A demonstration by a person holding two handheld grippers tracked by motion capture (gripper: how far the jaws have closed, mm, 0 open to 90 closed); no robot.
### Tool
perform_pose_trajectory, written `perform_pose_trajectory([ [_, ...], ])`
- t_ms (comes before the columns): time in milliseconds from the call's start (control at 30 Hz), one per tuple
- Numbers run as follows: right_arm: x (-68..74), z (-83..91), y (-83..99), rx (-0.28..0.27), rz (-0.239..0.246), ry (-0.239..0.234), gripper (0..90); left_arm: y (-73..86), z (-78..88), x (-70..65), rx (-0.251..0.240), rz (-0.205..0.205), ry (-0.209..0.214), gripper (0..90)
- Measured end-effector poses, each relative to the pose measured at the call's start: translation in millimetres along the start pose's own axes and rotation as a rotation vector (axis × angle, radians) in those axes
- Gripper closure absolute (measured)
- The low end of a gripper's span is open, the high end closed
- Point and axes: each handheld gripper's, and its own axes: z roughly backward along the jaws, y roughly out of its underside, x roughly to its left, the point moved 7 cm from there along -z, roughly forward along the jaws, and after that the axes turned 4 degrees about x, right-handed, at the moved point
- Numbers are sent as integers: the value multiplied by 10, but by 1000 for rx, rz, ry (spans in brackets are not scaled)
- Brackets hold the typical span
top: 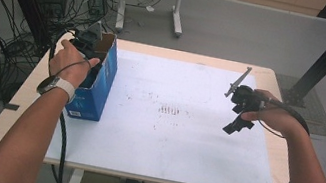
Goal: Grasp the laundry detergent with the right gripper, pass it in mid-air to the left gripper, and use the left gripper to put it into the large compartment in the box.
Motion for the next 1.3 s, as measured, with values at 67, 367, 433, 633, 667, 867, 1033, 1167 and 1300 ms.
perform_pose_trajectory([
  [67, 0, 2, 1, 2, -2, 1, 83, 1, 3, 3, 6, -2, 0, 377],
  [367, 9, 1, 1, 4, -4, 2, 83, 3, -1, 7, -1, -2, 3, 377],
  [433, 5, 0, 5, 7, -4, 4, 83, 5, 0, 7, 2, -1, 4, 377],
  [633, 14, 1, 4, 7, -3, 2, 83, 7, 2, 3, 9, -3, 1, 377],
  [667, 12, -3, 6, 7, -1, 2, 83, 6, 2, 2, 8, -2, 2, 377],
  [867, 4, -14, 31, 14, -9, 2, 83, 8, 2, 3, 10, -2, 1, 376],
  [1033, 6, -14, 29, 13, -6, 3, 83, 7, 2, 2, 10, -2, 2, 377],
  [1167, 10, -1, 20, 12, -4, 4, 83, 12, 2, 3, 8, -3, 2, 376],
  [1300, 13, 10, 8, 10, -3, 8, 83, 14, 2, 3, 8, -4, 2, 376],
])
